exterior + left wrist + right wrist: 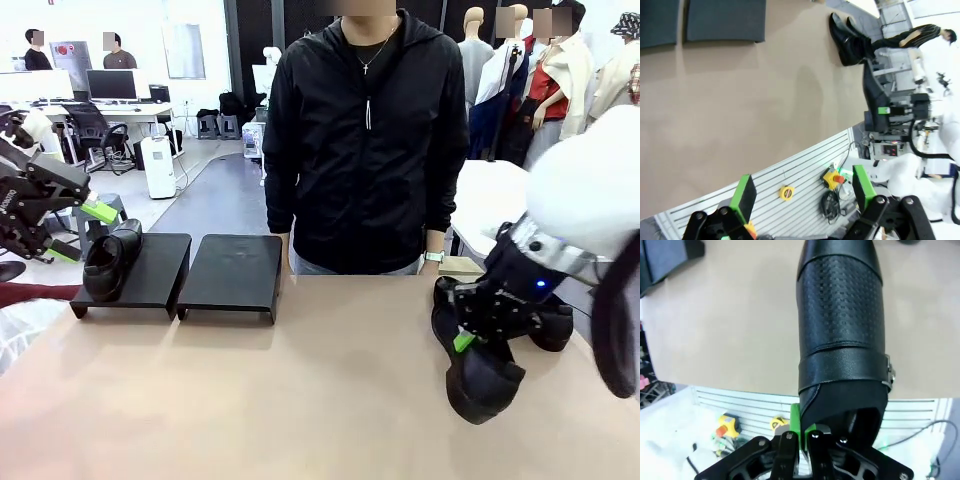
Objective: Organize the shoes by placing them on the stand.
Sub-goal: Pick up one Shoe and place it in the middle of the table.
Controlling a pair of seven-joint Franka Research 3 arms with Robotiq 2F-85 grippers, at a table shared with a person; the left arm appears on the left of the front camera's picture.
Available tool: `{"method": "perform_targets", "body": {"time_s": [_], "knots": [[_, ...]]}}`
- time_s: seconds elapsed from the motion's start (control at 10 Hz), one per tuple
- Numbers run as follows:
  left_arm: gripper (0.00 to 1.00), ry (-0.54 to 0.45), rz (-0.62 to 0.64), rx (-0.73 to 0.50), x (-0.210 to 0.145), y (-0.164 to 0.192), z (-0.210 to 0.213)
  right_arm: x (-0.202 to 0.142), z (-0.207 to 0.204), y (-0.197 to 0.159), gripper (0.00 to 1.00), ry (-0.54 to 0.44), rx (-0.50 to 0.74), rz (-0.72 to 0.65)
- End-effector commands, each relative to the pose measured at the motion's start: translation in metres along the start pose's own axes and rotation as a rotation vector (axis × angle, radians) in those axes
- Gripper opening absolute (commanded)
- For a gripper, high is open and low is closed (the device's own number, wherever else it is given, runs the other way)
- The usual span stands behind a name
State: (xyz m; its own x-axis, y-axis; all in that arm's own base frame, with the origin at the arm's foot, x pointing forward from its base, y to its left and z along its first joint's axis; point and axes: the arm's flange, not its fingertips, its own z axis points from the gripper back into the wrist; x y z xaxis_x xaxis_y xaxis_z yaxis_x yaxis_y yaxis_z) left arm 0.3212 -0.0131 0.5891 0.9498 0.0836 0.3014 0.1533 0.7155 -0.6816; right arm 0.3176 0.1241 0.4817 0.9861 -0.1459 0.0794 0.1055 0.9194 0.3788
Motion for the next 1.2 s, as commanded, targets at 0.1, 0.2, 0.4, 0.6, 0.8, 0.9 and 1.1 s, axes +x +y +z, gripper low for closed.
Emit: {"method": "perform_targets", "body": {"time_s": [0.1, 0.2, 0.4, 0.6, 0.8, 0.9, 1.1], "knots": [[1.0, 0.004, -0.014, -0.001, -0.001, 0.003, 0.002, 0.0, 0.0, 0.0, 0.0, 0.0, 0.0, 0.0], [1.0, 0.004, -0.014, -0.001, -0.001, 0.003, 0.002, 0.0, 0.0, 0.0, 0.0, 0.0, 0.0, 0.0], [1.0, 0.004, -0.014, -0.001, -0.001, 0.003, 0.002, -0.002, 0.003, 0.0, 0.0, -0.005, -0.002, 0.002], [1.0, 0.004, -0.014, -0.001, -0.001, 0.003, 0.002, -0.021, -0.017, 0.097, 0.0, -0.098, -0.029, 0.297], [1.0, 0.004, -0.014, -0.001, -0.001, 0.003, 0.002, -0.023, -0.063, 0.185, 0.0, -0.063, -0.062, 0.344], [1.0, 0.004, -0.014, -0.001, -0.001, 0.003, 0.002, -0.02, -0.084, 0.219, 0.0, -0.068, -0.07, 0.323], [1.0, 0.004, -0.014, -0.001, -0.001, 0.003, 0.002, -0.013, -0.133, 0.268, 0.0, -0.034, -0.009, 0.274]]}}
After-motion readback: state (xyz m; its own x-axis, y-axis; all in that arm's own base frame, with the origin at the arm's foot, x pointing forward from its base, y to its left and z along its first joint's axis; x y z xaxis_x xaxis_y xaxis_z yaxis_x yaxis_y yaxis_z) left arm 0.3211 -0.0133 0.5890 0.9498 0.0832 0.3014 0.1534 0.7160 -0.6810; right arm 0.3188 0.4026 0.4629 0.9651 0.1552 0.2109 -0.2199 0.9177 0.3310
